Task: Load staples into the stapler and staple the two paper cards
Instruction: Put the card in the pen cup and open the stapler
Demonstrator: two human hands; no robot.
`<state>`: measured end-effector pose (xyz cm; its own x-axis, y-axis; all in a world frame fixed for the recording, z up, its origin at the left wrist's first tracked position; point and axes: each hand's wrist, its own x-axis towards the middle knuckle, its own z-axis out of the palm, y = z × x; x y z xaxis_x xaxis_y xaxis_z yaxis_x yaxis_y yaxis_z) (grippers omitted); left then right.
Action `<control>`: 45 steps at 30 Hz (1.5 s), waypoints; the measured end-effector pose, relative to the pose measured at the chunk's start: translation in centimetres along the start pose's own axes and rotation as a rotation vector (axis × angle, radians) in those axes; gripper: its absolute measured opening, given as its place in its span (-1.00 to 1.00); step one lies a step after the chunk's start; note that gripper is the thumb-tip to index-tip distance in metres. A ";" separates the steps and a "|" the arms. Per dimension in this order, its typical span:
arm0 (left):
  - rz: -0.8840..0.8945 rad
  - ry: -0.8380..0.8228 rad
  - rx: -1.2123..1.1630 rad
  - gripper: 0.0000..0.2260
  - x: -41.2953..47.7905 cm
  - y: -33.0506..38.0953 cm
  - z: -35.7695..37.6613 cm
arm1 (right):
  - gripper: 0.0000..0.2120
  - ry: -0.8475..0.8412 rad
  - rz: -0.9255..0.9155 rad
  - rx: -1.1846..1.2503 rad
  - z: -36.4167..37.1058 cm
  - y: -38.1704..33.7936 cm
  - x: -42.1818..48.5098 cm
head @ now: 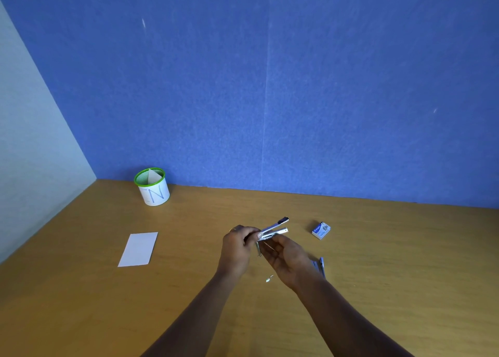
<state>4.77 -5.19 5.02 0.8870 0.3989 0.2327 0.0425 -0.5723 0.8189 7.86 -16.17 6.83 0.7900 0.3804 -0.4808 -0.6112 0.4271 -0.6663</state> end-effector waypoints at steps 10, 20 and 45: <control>-0.031 0.044 0.043 -0.82 -0.2 0.2 0.0 | -0.74 -0.028 0.059 -0.021 -0.5 0.1 0.0; -0.217 -0.219 -0.091 -0.80 -1.1 -0.2 -0.1 | -0.86 0.049 -0.033 -0.202 -1.5 0.8 0.7; -0.791 -0.144 -0.427 -0.77 -7.0 -4.5 -0.3 | -0.77 -0.234 -0.041 -1.392 -7.9 5.6 -1.5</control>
<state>-1.76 -5.16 -0.17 0.7216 0.4522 -0.5242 0.5146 0.1562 0.8431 3.62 -20.82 -0.63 0.6959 0.5715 -0.4348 0.0674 -0.6547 -0.7528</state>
